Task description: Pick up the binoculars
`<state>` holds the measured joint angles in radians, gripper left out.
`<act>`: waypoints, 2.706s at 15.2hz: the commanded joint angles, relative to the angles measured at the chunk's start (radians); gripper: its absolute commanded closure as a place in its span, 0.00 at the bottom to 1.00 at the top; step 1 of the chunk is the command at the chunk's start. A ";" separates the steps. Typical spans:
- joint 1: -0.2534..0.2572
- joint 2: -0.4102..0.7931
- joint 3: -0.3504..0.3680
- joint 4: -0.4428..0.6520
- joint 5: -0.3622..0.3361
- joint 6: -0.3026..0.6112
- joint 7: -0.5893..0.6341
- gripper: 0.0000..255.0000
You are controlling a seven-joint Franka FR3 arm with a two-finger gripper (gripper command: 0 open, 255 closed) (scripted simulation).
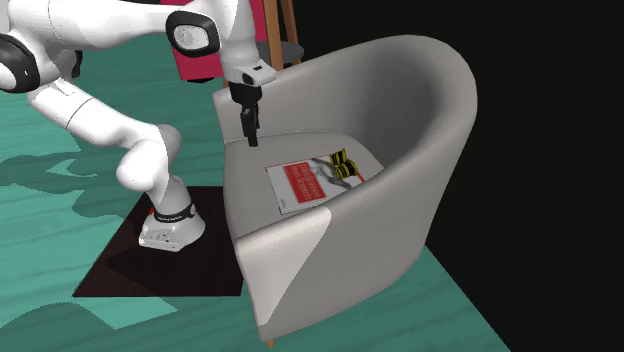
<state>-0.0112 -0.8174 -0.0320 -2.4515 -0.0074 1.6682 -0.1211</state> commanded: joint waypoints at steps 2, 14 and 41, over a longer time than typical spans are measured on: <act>-0.007 0.036 0.008 0.015 0.010 0.028 0.033 0.00; -0.100 0.462 0.072 0.283 0.067 0.273 0.398 0.00; -0.134 0.638 0.074 0.368 0.067 0.401 0.540 1.00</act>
<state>-0.1454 -0.1770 0.0425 -2.0902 0.0596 2.0795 0.4186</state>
